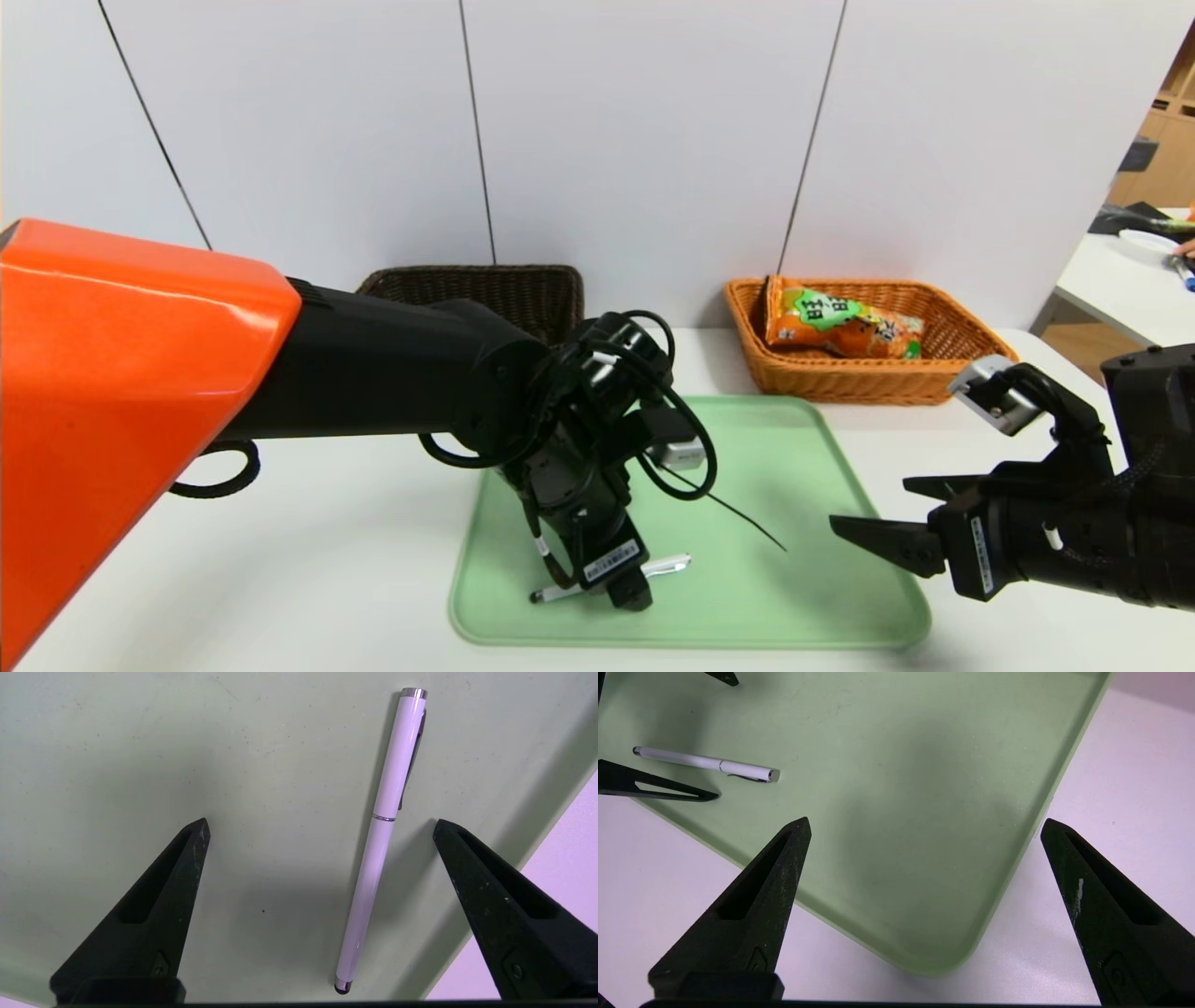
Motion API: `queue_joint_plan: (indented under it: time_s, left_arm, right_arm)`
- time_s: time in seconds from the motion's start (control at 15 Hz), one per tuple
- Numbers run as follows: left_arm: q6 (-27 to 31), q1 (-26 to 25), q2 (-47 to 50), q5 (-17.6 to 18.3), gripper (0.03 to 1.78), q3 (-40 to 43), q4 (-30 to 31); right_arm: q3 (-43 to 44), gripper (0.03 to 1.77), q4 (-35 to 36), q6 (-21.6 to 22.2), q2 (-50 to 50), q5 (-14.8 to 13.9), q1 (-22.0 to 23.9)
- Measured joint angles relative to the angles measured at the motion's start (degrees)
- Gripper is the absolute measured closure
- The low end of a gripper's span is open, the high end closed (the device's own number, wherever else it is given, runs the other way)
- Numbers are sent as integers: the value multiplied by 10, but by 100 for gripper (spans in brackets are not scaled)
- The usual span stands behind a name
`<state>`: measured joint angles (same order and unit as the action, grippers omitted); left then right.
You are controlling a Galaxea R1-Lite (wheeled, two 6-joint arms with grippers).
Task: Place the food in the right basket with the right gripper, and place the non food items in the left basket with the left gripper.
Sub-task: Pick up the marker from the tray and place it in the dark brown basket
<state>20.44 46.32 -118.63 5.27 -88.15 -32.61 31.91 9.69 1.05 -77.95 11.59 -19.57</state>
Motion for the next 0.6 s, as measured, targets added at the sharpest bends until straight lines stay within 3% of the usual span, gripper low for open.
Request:
queue_joint_plan:
  time_s: [0.6]
  left_arm:
    - [0,-1,5,2,12,3,0]
  right_arm:
    - [1,10,0,0,0,0,0]
